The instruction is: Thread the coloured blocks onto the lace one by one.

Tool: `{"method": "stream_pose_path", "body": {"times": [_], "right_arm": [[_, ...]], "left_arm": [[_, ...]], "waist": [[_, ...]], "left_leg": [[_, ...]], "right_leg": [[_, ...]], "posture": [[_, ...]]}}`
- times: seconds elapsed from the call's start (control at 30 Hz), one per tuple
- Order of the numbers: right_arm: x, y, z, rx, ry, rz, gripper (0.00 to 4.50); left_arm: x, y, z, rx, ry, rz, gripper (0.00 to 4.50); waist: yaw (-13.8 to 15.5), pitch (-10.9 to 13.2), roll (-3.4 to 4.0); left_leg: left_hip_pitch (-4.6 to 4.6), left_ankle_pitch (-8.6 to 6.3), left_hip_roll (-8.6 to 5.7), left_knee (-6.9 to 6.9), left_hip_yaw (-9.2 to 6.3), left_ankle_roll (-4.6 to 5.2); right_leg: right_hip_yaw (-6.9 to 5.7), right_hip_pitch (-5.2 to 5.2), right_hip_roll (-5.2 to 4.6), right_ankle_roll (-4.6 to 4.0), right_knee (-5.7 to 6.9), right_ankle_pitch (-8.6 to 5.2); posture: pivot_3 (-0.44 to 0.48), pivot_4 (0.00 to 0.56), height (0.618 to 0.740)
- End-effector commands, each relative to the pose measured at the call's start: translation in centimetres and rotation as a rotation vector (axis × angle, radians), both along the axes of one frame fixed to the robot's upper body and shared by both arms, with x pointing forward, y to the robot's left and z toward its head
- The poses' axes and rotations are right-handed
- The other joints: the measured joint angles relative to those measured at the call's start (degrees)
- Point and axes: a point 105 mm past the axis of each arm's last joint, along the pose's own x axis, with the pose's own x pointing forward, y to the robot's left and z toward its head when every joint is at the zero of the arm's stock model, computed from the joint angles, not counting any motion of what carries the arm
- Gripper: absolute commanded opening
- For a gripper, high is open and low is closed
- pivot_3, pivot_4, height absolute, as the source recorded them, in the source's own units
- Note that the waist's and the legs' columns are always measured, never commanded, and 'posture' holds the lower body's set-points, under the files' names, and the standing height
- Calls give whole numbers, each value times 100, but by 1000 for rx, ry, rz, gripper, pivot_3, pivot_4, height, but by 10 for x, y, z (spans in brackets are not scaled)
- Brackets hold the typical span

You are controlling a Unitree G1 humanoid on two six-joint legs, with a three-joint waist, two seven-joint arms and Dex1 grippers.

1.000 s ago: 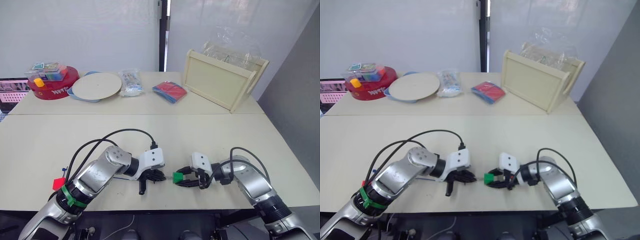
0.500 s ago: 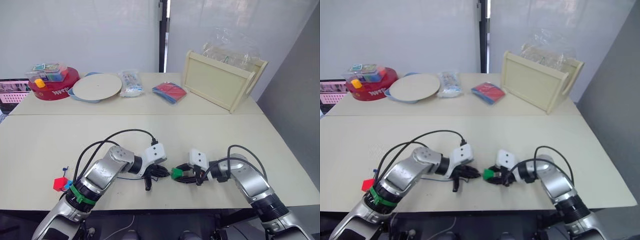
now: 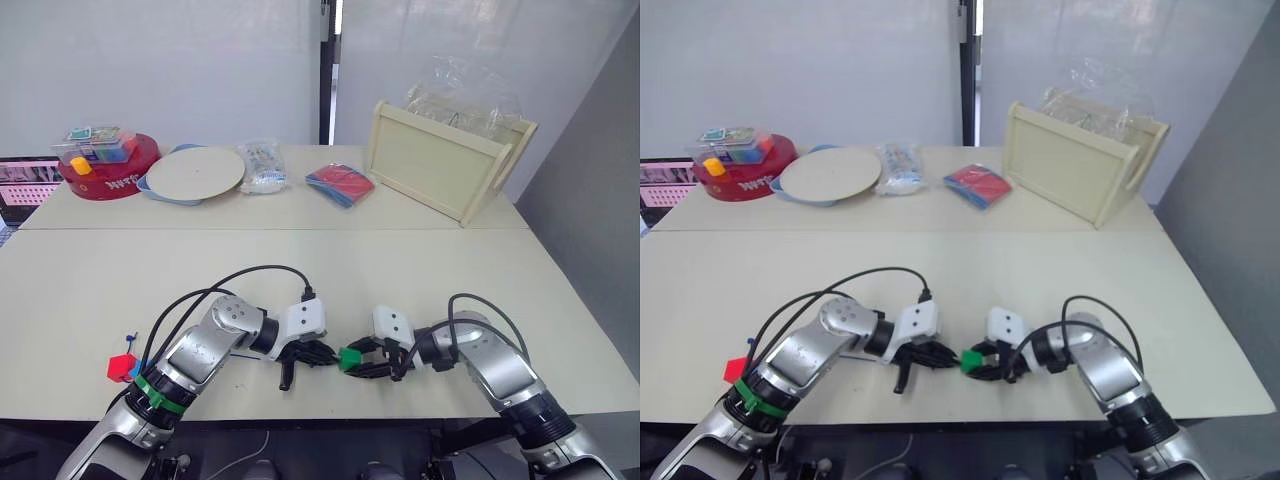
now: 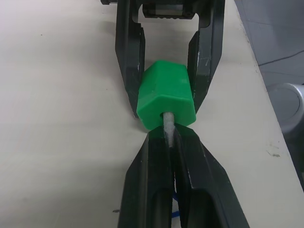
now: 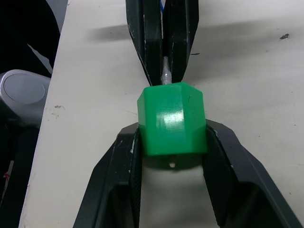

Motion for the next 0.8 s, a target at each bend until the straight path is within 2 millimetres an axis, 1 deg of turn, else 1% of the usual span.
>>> {"method": "stream_pose_path", "body": {"times": [0.03,0.2,0.4,0.5,0.6,0.8], "right_arm": [[-2,11,-5,5,-1,16,1257],[-2,0,-10,-28,4,-11,1257],[2,-7,-12,-38,-1,-38,1257],[2,-8,-12,-40,-1,-42,1257],[2,-9,-12,-41,0,-45,1257],[4,-10,-12,-40,-5,-55,1257]], "left_arm": [[-11,-17,8,-61,-24,-86,715],[-11,3,8,-15,-26,-45,2318],[-9,33,12,14,-40,61,2318],[-5,42,15,1,-42,123,2318],[-6,47,15,-9,-29,155,2318],[-18,47,0,-27,47,171,2318]], "waist": [[-6,0,0],[-22,0,0],[-29,0,0],[-7,0,0],[-5,0,0],[-6,0,0]], "left_leg": [[3,0,0,0,0,0],[8,0,1,-1,0,1],[12,-1,3,-7,0,1],[12,-1,3,-7,-1,1],[12,-1,2,-6,0,1],[13,-1,3,-9,0,1]], "right_leg": [[0,2,0,0,0,0],[0,9,1,0,0,0],[1,9,2,0,-1,0],[0,9,1,0,-3,0],[0,11,0,0,-5,0],[0,11,1,0,-5,0]], "posture": [[0,150,740],[0,150,740],[0,150,740],[0,150,740],[0,150,740],[0,150,740]]}}
